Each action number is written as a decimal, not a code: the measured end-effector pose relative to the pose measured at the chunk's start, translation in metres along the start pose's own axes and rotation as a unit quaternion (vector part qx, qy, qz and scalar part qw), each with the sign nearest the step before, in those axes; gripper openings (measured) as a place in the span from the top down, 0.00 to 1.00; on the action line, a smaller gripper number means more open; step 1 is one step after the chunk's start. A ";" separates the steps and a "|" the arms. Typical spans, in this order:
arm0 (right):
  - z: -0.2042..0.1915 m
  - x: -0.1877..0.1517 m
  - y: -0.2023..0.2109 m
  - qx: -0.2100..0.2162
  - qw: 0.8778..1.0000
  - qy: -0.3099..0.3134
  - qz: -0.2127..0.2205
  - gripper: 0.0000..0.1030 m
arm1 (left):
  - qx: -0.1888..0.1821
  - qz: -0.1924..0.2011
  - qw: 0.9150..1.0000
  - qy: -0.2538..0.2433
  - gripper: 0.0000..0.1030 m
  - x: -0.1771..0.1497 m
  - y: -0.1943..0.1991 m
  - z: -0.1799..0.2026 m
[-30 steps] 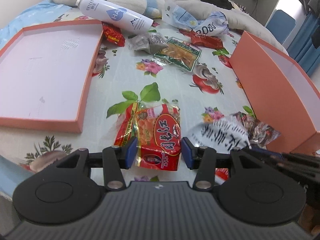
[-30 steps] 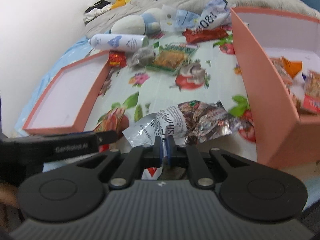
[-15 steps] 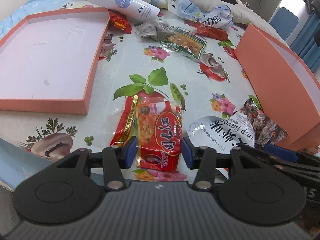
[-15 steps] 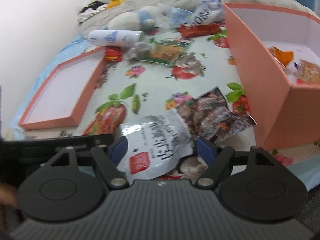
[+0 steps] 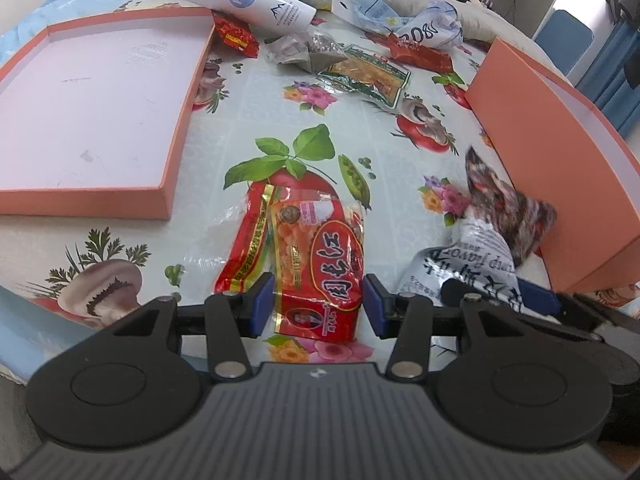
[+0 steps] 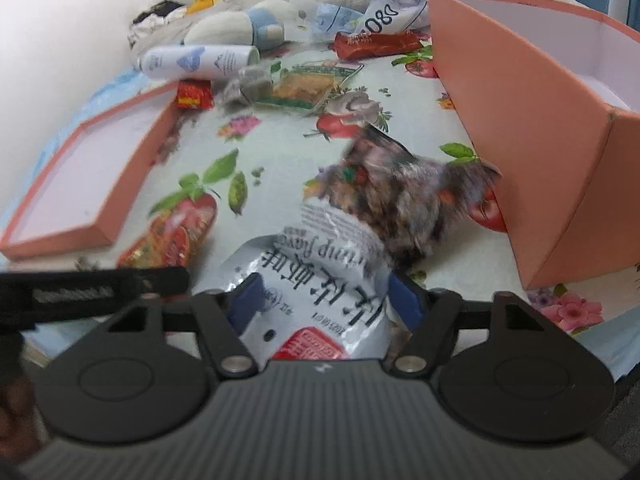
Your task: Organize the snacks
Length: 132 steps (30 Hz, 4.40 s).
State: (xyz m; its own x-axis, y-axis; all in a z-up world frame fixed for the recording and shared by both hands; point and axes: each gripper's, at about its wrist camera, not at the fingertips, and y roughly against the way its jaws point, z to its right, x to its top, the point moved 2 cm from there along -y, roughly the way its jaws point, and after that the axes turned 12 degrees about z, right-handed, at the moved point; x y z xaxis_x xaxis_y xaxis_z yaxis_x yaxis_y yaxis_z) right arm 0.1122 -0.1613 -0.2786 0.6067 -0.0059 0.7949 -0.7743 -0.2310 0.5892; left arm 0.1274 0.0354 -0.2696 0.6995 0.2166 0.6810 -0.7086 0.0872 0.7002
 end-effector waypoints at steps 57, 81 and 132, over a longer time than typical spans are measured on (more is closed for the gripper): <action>0.095 0.174 0.133 0.017 0.985 -0.002 0.173 0.82 | -0.095 0.175 0.977 -0.071 0.49 0.168 0.110 0.159; 0.260 0.110 0.070 -0.075 0.988 -0.096 0.090 0.82 | -0.083 0.054 0.988 -0.120 0.69 0.121 -0.028 0.248; 0.233 0.108 0.071 -0.051 0.988 -0.113 0.090 0.34 | -0.029 -0.012 0.998 -0.048 0.93 0.072 -0.051 0.167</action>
State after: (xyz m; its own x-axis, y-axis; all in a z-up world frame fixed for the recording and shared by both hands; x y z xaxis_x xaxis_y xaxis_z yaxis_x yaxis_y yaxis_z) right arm 0.1645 -0.4052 -0.1843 0.4725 -0.2574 0.8429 -0.8809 -0.1081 0.4608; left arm 0.2295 -0.1161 -0.2204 0.7200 0.1202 0.6835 -0.6938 0.1474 0.7049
